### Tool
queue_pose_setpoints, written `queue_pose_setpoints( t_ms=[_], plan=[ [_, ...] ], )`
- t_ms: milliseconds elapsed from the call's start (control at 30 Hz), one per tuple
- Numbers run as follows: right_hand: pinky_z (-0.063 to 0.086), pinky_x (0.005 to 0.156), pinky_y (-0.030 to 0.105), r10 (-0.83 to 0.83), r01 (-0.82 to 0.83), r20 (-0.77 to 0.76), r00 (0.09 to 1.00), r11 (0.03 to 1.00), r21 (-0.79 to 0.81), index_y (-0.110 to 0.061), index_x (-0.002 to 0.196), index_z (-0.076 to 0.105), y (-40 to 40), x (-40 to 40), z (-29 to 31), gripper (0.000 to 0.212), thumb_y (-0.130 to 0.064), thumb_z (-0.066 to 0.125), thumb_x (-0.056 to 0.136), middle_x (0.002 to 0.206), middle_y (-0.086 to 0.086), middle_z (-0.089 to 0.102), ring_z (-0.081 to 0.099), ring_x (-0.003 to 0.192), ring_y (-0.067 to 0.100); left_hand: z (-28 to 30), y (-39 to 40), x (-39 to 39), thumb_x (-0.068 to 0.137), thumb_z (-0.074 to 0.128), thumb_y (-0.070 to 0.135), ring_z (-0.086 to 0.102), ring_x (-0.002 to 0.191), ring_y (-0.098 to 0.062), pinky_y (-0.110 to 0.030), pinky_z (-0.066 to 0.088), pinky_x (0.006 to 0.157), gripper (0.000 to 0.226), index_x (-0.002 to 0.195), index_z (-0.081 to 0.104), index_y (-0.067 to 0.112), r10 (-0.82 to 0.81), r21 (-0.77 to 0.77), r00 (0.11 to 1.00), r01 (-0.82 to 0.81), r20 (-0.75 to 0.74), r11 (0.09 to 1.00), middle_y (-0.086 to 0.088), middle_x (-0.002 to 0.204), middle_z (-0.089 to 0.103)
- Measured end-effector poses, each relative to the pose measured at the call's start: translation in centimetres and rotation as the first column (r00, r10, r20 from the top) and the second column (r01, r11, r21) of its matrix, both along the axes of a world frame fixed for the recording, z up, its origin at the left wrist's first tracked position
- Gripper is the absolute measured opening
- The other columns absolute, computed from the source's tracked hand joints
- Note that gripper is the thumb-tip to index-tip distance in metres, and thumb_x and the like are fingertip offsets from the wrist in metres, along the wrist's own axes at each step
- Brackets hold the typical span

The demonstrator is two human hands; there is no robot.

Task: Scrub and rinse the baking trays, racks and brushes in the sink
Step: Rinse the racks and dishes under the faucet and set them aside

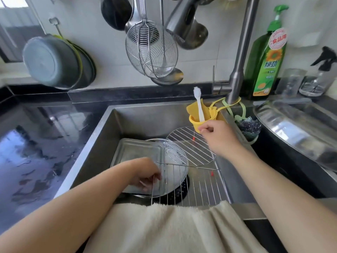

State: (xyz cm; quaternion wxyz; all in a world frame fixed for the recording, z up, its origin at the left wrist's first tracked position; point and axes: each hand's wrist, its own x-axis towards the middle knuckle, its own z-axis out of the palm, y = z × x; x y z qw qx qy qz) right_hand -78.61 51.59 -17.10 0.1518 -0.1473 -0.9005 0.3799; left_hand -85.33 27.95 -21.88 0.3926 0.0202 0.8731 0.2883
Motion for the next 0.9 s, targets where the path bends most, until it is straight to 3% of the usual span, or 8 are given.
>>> queue_pose_setpoints(
  t_ms=[100,233,400,500,600,733,833,900],
  plan=[
    [0.044,0.067,0.022,-0.010,0.010,0.004,1.000,1.000,-0.024,-0.024,0.103,0.075,0.3,0.4,0.3,0.021,-0.015,0.056,0.100,0.097,-0.010,0.069,0.063,0.085,0.010,1.5,-0.9,-0.2,0.104,0.050,0.009,0.060,0.052,-0.019,-0.032,0.054,0.050,0.022,0.091,0.067,0.006,0.006,0.076,0.998,-0.011,0.063,0.997,-0.007,0.069,0.056],
    [0.054,0.085,0.034,-0.024,0.024,0.004,1.000,0.999,-0.048,-0.023,0.107,0.076,0.6,1.0,0.4,0.023,-0.016,0.056,0.100,0.107,-0.008,0.070,0.065,0.099,0.016,3.7,-2.7,-0.1,0.107,0.036,0.004,0.070,0.081,-0.036,-0.051,0.059,0.081,0.027,0.107,0.062,-0.002,0.096,0.194,0.994,-0.106,0.059,0.975,-0.020,0.098,0.065],
    [0.054,0.080,0.033,-0.035,0.036,0.019,0.999,0.998,-0.060,-0.024,0.107,0.075,0.8,1.3,0.6,0.023,-0.017,0.054,0.101,0.104,-0.008,0.071,0.065,0.088,0.008,8.8,-4.9,0.3,0.095,0.025,-0.008,0.075,0.090,-0.040,-0.042,0.059,0.072,0.042,0.104,0.065,-0.003,0.155,0.301,0.984,-0.123,-0.087,0.946,-0.024,0.099,0.076],
    [0.054,0.076,0.033,-0.052,0.054,0.022,0.998,0.996,-0.070,-0.023,0.108,0.074,0.7,1.4,0.8,0.022,-0.016,0.054,0.101,0.102,-0.005,0.071,0.064,0.085,0.010,12.6,-6.1,0.0,0.091,0.030,-0.007,0.076,0.093,-0.040,-0.048,0.058,0.085,0.042,0.102,0.070,-0.001,0.218,0.405,0.960,-0.133,-0.173,0.905,-0.023,0.101,0.077],
    [0.049,0.068,0.028,-0.103,0.100,-0.029,0.994,0.991,-0.093,-0.021,0.113,0.072,0.3,1.6,1.3,0.022,-0.013,0.054,0.102,0.106,-0.006,0.068,0.063,0.084,0.011,15.3,-7.0,-0.2,0.096,0.035,0.000,0.075,0.094,-0.039,-0.060,0.060,0.087,0.038,0.109,0.070,-0.001,0.361,0.600,0.925,-0.222,-0.120,0.768,-0.021,0.098,0.076],
    [0.050,0.087,0.030,-0.189,0.175,-0.164,0.968,0.980,-0.095,-0.017,0.125,0.069,0.1,0.1,4.2,0.033,-0.009,0.050,0.100,0.120,-0.001,0.070,0.064,0.104,0.020,14.8,-6.6,0.0,0.104,0.045,0.013,0.074,0.103,-0.042,-0.060,0.061,0.083,0.028,0.115,0.067,0.003,0.425,0.776,0.900,-0.336,0.098,0.533,-0.019,0.106,0.075],
    [0.052,0.099,0.042,-0.152,0.153,-0.081,0.985,0.988,0.001,-0.015,0.142,0.056,0.9,-3.8,6.7,0.045,-0.009,0.051,0.097,0.137,0.004,0.063,0.061,0.120,0.029,11.8,-4.7,0.6,0.102,0.053,0.014,0.075,0.100,-0.040,-0.055,0.060,0.088,0.021,0.111,0.069,0.005,0.481,0.801,0.850,-0.436,0.217,0.410,-0.021,0.111,0.075],
    [0.053,0.093,0.045,-0.151,0.150,-0.010,0.988,0.975,0.165,-0.011,0.143,0.050,2.2,-6.7,7.9,0.050,-0.009,0.056,0.093,0.135,0.012,0.060,0.059,0.120,0.038,9.6,-3.6,0.7,0.100,0.054,0.013,0.076,0.092,-0.036,-0.047,0.063,0.080,0.022,0.113,0.070,0.005,0.505,0.792,0.815,-0.497,0.285,0.355,-0.020,0.114,0.076]
  ],
)
